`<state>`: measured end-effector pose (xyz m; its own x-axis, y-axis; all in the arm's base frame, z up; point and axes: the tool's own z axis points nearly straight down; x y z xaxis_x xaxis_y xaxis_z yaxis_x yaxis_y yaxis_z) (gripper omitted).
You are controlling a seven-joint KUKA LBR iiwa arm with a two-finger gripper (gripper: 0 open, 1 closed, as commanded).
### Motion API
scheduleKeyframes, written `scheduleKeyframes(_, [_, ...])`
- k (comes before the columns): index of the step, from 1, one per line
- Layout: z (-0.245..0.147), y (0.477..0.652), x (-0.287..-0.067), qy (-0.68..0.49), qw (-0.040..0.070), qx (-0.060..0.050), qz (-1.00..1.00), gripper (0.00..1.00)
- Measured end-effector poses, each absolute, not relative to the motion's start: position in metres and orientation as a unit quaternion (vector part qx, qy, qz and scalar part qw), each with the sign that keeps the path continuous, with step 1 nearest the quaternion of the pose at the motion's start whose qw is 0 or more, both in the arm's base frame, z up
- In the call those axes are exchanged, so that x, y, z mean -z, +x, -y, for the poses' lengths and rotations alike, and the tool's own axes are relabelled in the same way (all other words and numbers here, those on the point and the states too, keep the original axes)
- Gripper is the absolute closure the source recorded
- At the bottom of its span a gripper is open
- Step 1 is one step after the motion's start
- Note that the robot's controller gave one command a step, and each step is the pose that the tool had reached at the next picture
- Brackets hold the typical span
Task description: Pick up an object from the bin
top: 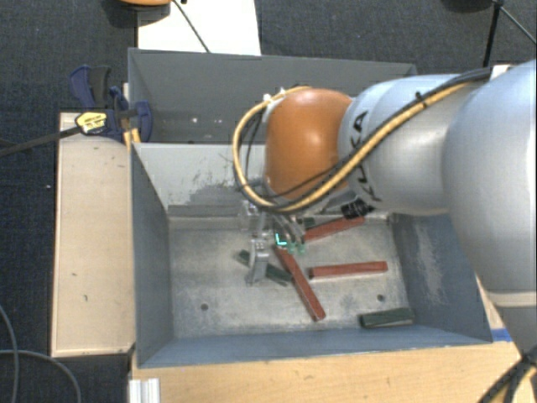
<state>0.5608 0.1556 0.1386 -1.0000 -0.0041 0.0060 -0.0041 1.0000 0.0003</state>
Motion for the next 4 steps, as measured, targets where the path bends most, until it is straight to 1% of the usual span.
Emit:
scheduleKeyframes(1, [-0.155,0.563,-0.142,0.000,-0.001,0.001,1.000,0.00])
scheduleKeyframes(2, [-0.083,0.593,-0.074,-0.092,-0.003,0.001,0.996,1.00])
scheduleKeyframes(3, [-0.084,0.591,-0.071,-0.093,0.000,0.001,0.996,0.00])
scheduleKeyframes(4, [-0.084,0.591,-0.071,-0.094,0.000,0.001,0.996,0.00])
